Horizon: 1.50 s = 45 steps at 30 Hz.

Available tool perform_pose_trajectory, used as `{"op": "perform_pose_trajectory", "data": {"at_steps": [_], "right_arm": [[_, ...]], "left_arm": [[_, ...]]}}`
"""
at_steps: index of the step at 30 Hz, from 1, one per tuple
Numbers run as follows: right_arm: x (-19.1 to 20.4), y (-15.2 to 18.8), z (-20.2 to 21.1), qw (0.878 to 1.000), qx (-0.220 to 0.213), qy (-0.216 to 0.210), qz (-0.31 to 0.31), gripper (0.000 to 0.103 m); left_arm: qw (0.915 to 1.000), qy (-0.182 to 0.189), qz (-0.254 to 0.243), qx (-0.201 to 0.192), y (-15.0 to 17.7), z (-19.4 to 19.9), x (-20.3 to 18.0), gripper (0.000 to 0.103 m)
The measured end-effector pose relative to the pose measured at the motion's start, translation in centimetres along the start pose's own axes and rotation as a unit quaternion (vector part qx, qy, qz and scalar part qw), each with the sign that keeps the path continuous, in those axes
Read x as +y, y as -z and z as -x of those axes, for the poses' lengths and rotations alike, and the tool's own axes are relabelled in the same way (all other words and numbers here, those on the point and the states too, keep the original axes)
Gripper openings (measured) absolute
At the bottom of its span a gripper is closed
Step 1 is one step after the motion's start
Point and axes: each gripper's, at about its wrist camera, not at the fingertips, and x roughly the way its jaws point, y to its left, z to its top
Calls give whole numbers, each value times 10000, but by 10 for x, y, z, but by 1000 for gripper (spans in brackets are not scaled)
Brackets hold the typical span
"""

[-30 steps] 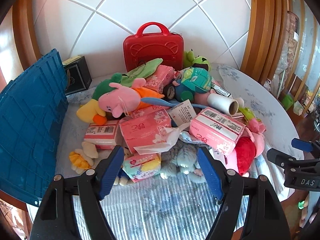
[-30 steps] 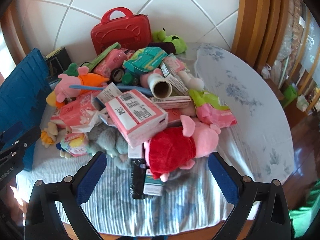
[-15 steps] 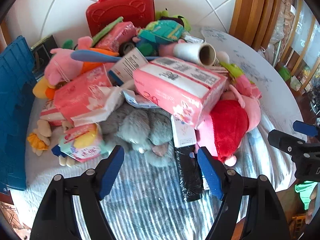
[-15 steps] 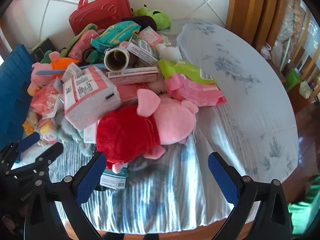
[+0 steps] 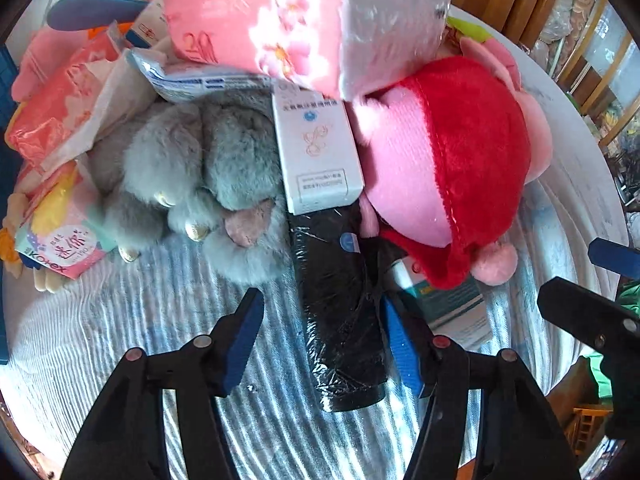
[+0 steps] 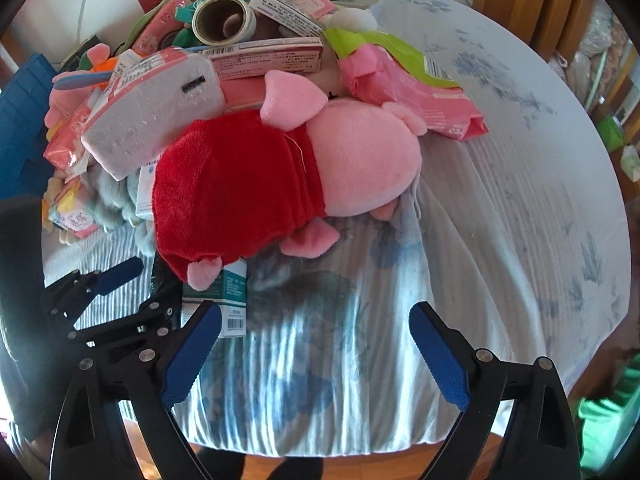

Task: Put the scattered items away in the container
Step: 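Lower the left gripper onto the black wrapped cylinder while the right approaches a medicine box, then close the left gripper on the black cylinder while the right grips the Estazolam Tablets box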

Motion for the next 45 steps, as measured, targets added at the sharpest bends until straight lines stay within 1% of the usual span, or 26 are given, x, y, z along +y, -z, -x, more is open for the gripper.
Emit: {"op": "perform_pose_trajectory", "data": {"at_steps": [1,2,3,5,7,9,11,13,17,20,23,25,28,29,33,35,37,38,39,41,45], "right_arm": [[-1,2,-1,10000,18,2,-29,96],[-1,4,-1,10000,30,6,-58,96],[-1,5,-2,10000,41,9,-77,96],[0,8,-3,9999,66,10,-86,96],[4,12,-4,9999,90,-10,-76,95],[10,14,-7,9999,117,-49,-68,95],[16,17,-9,9998,136,-111,-66,95],[21,19,-11,9998,151,-139,-40,94],[31,22,-14,9997,186,-179,37,94],[40,24,-14,9995,161,-238,106,94],[50,25,-20,9993,184,-177,260,94],[51,23,-25,9993,210,-178,259,82],[51,19,-35,9991,289,-129,273,79],[51,19,-37,9991,299,-109,289,77],[56,15,-39,9987,257,12,435,68],[58,12,-39,9984,216,67,522,66],[61,11,-41,9979,234,-4,611,57],[64,12,-42,9975,293,-29,649,48],[67,13,-43,9971,335,-43,683,42],[73,17,-40,9965,343,-60,756,39],[82,23,-29,9957,299,-85,870,38]], "left_arm": [[9999,-69,-72,-58,1,-2,-4,62],[9996,-161,-173,-182,2,0,-9,61],[9993,-202,-249,-208,4,0,-13,60],[9994,-72,-261,-206,7,2,-13,48],[9995,-10,-252,-188,11,4,-10,42],[9995,11,-263,-186,15,6,-6,41],[9995,9,-262,-196,19,9,-1,36],[9996,7,-224,-195,23,11,6,35],[9997,10,-177,-183,34,16,20,34],[9996,10,-231,-190,41,19,24,34],[9993,-17,-300,-207,43,21,22,34],[9992,-14,-338,-207,43,22,20,35],[9989,-19,-419,-219,42,22,18,35],[9988,-26,-440,-222,42,22,17,35],[9985,-45,-498,-227,39,23,13,35],[9983,-43,-531,-223,39,24,12,34],[9984,-44,-515,-223,42,26,12,34],[9985,-46,-496,-219,44,28,12,34],[9986,-38,-473,-216,47,30,12,33],[9988,20,-430,-237,54,38,13,33],[9988,64,-353,-322,68,60,18,33]]}}
